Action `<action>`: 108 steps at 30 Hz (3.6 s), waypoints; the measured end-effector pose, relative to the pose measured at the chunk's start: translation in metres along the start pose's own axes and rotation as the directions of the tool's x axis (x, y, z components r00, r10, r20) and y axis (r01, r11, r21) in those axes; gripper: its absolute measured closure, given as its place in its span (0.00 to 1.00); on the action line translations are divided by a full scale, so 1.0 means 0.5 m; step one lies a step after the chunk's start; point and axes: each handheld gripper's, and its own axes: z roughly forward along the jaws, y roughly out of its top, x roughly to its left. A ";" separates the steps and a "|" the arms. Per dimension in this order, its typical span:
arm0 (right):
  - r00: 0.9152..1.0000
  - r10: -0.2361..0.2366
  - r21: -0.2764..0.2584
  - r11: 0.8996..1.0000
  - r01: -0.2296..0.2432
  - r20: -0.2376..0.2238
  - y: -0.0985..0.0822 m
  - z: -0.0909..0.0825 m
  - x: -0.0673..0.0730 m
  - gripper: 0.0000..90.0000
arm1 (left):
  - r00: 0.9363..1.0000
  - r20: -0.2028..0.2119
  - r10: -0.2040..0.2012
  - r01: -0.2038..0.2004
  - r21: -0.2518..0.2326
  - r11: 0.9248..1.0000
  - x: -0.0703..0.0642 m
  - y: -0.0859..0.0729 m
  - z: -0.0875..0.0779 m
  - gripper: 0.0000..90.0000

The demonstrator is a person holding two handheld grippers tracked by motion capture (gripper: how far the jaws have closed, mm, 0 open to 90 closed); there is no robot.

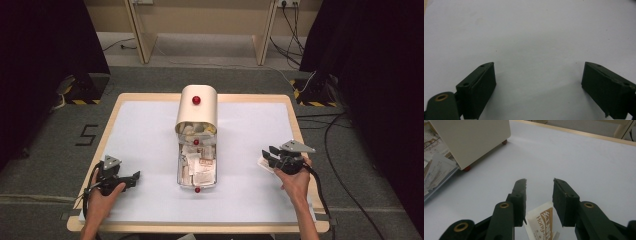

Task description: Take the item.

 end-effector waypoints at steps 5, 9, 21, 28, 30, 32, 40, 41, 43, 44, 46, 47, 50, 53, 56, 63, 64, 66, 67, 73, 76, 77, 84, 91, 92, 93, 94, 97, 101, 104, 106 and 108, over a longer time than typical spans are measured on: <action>1.000 0.012 -0.008 1.000 -0.012 -0.004 0.004 -0.002 0.004 0.64 | 1.000 0.000 0.002 -0.002 0.002 1.000 0.000 0.000 0.000 0.13; 1.000 0.018 -0.010 1.000 -0.018 -0.001 0.004 -0.002 0.003 0.60 | 1.000 0.000 0.002 -0.002 0.002 1.000 0.000 0.000 0.000 0.13; 0.998 0.058 -0.009 0.998 -0.057 0.017 0.003 -0.005 0.008 0.42 | 1.000 0.000 0.000 0.000 0.000 1.000 0.000 0.000 0.000 0.13; 0.998 0.066 -0.014 0.998 -0.066 0.023 0.001 -0.010 0.012 0.32 | 1.000 0.000 0.002 -0.002 0.002 1.000 0.000 0.000 0.000 0.13; 0.997 0.072 -0.016 0.997 -0.072 0.024 0.000 -0.012 0.012 0.30 | 1.000 0.000 0.001 -0.001 0.001 1.000 0.000 0.000 0.000 0.13; 0.997 0.073 -0.013 0.997 -0.073 0.025 -0.001 -0.014 0.013 0.28 | 1.000 0.000 0.000 0.000 0.000 1.000 0.000 0.000 0.000 0.13; 0.998 0.062 -0.008 0.998 -0.062 0.018 -0.005 -0.020 0.018 0.27 | 1.000 0.000 0.001 -0.001 0.001 1.000 0.000 0.000 0.000 0.13; 0.998 0.063 -0.008 0.998 -0.063 0.017 -0.006 -0.021 0.019 0.27 | 1.000 0.000 0.001 -0.001 0.001 1.000 0.000 0.000 0.000 0.13; 0.998 0.061 -0.007 0.998 -0.061 0.016 -0.007 -0.024 0.020 0.27 | 1.000 0.000 0.002 -0.002 0.002 1.000 0.000 0.000 0.000 0.13; 0.998 0.060 -0.008 0.998 -0.060 0.016 -0.007 -0.025 0.020 0.27 | 1.000 0.000 0.002 -0.002 0.002 1.000 0.000 0.000 0.000 0.13; 0.998 0.056 -0.008 0.998 -0.056 0.014 -0.009 -0.031 0.022 0.27 | 1.000 0.000 0.001 -0.001 0.001 1.000 0.000 0.000 0.000 0.13; 0.998 0.056 -0.008 0.998 -0.056 0.014 -0.009 -0.031 0.022 0.27 | 1.000 0.000 0.002 -0.002 0.002 1.000 0.000 0.000 0.000 0.13; 0.999 0.050 -0.007 0.999 -0.049 0.014 -0.011 -0.036 0.025 0.27 | 1.000 0.000 0.002 -0.002 0.001 1.000 0.000 0.000 0.000 0.13; 0.999 0.045 -0.008 0.999 -0.045 0.011 -0.013 -0.040 0.028 0.27 | 1.000 0.000 0.002 -0.002 0.002 1.000 0.000 0.000 0.000 0.13; 0.999 0.041 -0.006 0.999 -0.041 0.015 -0.014 -0.044 0.030 0.28 | 1.000 0.000 0.001 -0.001 0.002 1.000 0.000 0.000 0.000 0.13; 0.999 0.034 0.002 0.999 -0.034 0.013 -0.018 -0.050 0.035 0.28 | 1.000 0.000 0.002 -0.002 0.002 1.000 0.000 0.000 0.000 0.13; 0.999 0.034 0.004 0.999 -0.034 0.013 -0.019 -0.050 0.036 0.28 | 1.000 0.000 0.000 0.000 0.000 1.000 0.000 0.000 0.000 0.13; 0.999 0.030 0.007 1.000 -0.030 0.012 -0.020 -0.052 0.038 0.28 | 1.000 0.000 0.002 -0.002 0.002 1.000 0.000 0.000 0.000 0.13; 1.000 0.026 0.009 1.000 -0.026 0.013 -0.021 -0.054 0.040 0.28 | 1.000 0.000 0.000 0.000 0.001 1.000 0.000 0.000 0.000 0.13; 1.000 0.005 0.022 1.000 -0.006 0.028 -0.028 -0.060 0.048 0.27 | 1.000 0.000 0.000 0.000 0.000 1.000 0.000 0.000 0.000 0.13; 1.000 0.002 0.026 1.000 -0.003 0.024 -0.031 -0.062 0.052 0.27 | 1.000 0.000 0.002 -0.002 0.002 1.000 0.000 0.000 0.000 0.13; 1.000 -0.004 0.026 1.000 0.003 0.024 -0.033 -0.064 0.054 0.27 | 1.000 0.000 0.000 0.000 0.000 1.000 0.000 0.000 0.000 0.13; 0.999 -0.021 0.029 0.999 0.020 0.026 -0.042 -0.075 0.064 0.27 | 1.000 0.000 0.002 -0.002 0.001 1.000 0.000 0.000 0.000 0.13; 0.999 -0.028 0.027 0.999 0.027 0.019 -0.051 -0.089 0.075 0.27 | 1.000 0.000 0.002 -0.002 0.001 1.000 0.000 0.000 0.000 0.13; 0.999 -0.029 0.027 0.999 0.028 0.018 -0.052 -0.091 0.076 0.27 | 1.000 0.000 0.002 -0.002 0.001 1.000 0.000 0.000 0.000 0.13; 0.999 -0.030 0.025 0.999 0.030 0.017 -0.054 -0.093 0.077 0.27 | 1.000 0.000 0.002 -0.002 0.001 1.000 0.000 0.000 0.000 0.13; 0.999 -0.032 0.024 0.999 0.032 0.014 -0.056 -0.096 0.080 0.27 | 1.000 0.000 0.002 -0.002 0.002 1.000 0.000 0.000 0.000 0.13; 0.999 -0.035 0.028 0.999 0.034 0.009 -0.059 -0.099 0.083 0.27 | 1.000 0.000 0.002 -0.002 0.001 1.000 0.000 0.000 0.000 0.13; 0.999 -0.049 0.035 0.998 0.049 0.009 -0.064 -0.103 0.087 0.26 | 1.000 0.000 0.002 -0.002 0.001 1.000 0.000 0.000 0.000 0.13; 0.999 -0.054 0.040 0.998 0.054 0.008 -0.068 -0.105 0.090 0.26 | 1.000 0.000 0.002 -0.002 0.001 1.000 0.000 0.000 0.000 0.13; 0.999 -0.047 0.036 0.998 0.047 -0.001 -0.072 -0.106 0.091 0.27 | 1.000 0.000 0.002 -0.002 0.001 1.000 0.000 0.000 0.000 0.13; 0.999 -0.034 0.045 0.998 0.035 -0.009 -0.078 -0.106 0.089 0.27 | 1.000 0.000 0.002 -0.002 0.001 1.000 0.000 0.000 0.000 0.13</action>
